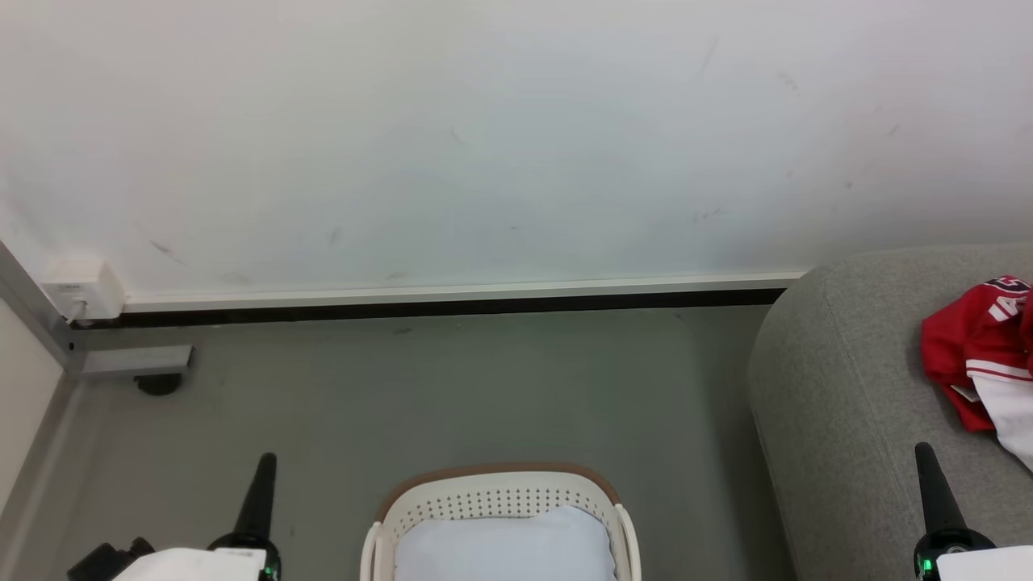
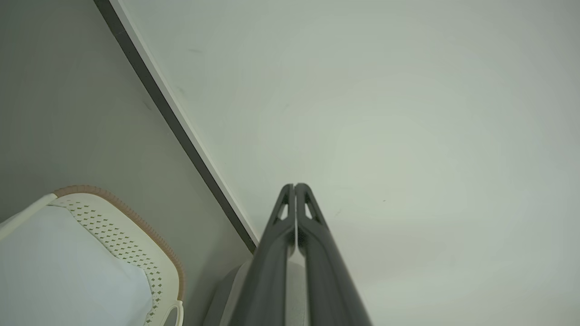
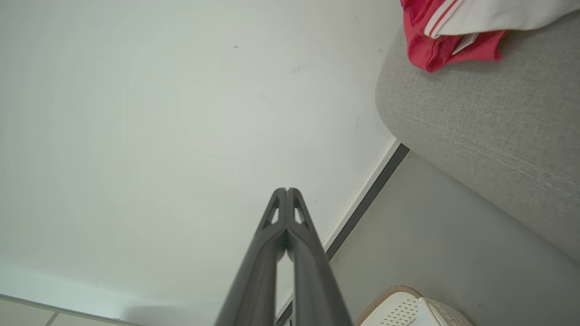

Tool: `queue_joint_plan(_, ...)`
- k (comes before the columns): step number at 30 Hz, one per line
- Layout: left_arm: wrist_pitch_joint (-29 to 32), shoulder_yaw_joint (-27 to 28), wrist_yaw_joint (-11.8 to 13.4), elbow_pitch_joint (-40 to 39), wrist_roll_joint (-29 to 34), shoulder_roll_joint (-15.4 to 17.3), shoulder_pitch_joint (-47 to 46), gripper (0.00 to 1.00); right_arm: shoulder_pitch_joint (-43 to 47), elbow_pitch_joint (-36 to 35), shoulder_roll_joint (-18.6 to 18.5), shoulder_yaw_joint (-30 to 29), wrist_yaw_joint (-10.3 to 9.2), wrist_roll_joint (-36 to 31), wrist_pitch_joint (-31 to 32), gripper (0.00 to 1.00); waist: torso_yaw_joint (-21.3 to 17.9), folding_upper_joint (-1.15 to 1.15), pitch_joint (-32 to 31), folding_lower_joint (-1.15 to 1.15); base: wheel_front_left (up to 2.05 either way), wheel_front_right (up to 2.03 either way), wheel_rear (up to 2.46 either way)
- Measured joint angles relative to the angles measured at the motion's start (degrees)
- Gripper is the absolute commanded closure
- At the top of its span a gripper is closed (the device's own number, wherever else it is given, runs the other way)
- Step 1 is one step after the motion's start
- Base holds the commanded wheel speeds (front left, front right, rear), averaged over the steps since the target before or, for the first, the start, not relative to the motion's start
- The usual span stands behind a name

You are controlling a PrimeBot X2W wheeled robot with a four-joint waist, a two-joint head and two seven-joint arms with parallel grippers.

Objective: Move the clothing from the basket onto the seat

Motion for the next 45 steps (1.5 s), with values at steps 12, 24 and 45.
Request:
queue_joint_plan(12,1.51,0.62,-0.04,-0.51,-5.86,0.02,-0.36,1.0,-0.69,0.46,0.24,-0.77,0.0,5.32,1.54,1.0,-0.24,0.0,0.16,0.0,0.0,0.0,0.0)
queue_joint_plan(24,2.96,1.15,-0.08,-0.98,-11.03,0.07,-0.57,1.0,-1.37,0.82,0.46,-1.4,0.0,10.14,3.02,1.0,-0.48,0.0,0.32,0.0,0.0,0.0,0.0)
queue_joint_plan(45,5.0,2.1,-0.26,-1.62,-18.98,0.13,-0.94,1.0,-2.54,1.51,0.78,-2.57,0.0,17.42,5.42,1.0,-0.89,0.0,0.59,0.0,0.0,0.0,0.0)
